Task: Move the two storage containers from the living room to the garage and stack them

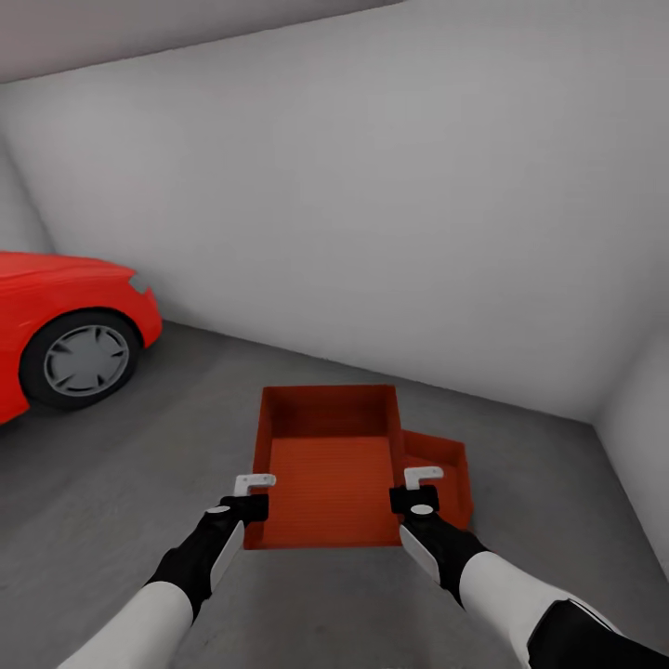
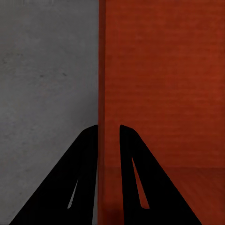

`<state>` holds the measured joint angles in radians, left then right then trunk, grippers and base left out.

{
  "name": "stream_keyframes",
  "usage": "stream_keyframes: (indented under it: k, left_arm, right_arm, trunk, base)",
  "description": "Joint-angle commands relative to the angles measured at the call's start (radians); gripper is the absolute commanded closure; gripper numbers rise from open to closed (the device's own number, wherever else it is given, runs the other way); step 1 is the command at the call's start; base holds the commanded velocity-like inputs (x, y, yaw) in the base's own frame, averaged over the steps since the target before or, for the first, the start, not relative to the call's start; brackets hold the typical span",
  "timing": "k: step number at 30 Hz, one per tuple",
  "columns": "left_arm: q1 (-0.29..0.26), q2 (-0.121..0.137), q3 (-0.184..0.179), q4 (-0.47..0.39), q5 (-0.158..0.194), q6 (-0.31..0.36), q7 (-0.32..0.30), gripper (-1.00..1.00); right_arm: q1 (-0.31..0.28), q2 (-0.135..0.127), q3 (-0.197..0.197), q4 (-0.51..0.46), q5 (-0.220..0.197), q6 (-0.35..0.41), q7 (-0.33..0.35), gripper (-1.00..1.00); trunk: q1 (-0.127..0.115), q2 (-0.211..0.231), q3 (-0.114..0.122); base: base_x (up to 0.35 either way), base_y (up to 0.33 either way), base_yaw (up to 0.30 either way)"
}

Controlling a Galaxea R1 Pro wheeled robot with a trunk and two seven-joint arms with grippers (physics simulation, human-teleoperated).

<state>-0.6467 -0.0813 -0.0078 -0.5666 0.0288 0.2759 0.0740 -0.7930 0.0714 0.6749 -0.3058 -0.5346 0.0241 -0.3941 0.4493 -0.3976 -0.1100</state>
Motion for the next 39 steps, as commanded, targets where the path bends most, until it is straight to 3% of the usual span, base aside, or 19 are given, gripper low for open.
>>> stream_keyframes:
  k: [1, 11, 16, 29, 39]
  left_arm:
    - [-0.001, 0.002, -0.013, -0.005, 0.002, 0.006, 0.011, 1.0]
    - [-0.001, 0.002, -0.014, -0.003, 0.002, 0.006, 0.009, 1.0]
    - [-0.001, 0.002, -0.014, -0.003, 0.002, 0.004, 0.008, 1.0]
    - [-0.001, 0.002, -0.014, -0.001, 0.002, -0.001, 0.007, 1.0]
    - [-0.001, 0.002, -0.014, -0.001, 0.002, -0.001, 0.007, 1.0]
  right_arm:
    - [-0.002, -0.007, 0.026, 0.034, -0.035, 0.003, -0.009, 1.0]
    - [-0.002, -0.007, 0.026, 0.035, -0.035, 0.003, -0.009, 1.0]
    - [-0.002, -0.008, 0.026, 0.035, -0.035, 0.003, -0.008, 1.0]
    - [-0.002, -0.009, 0.026, 0.036, -0.035, 0.003, -0.009, 1.0]
    - [-0.002, -0.008, 0.025, 0.036, -0.035, 0.003, -0.009, 1.0]
  trunk:
    - [0.001, -0.002, -0.002]
    - [0.001, -0.002, -0.002]
    - [0.001, -0.002, -0.002]
    - [0.001, -0.002, -0.002]
    - [0.001, -0.002, -0.002]
  base:
    - [0.0, 0.0, -0.284]
    - [0.06, 0.01, -0.284]
    - [0.285, 0.092, -0.239]
    - [0.315, 0.102, -0.028]
    - [0.316, 0.101, -0.222]
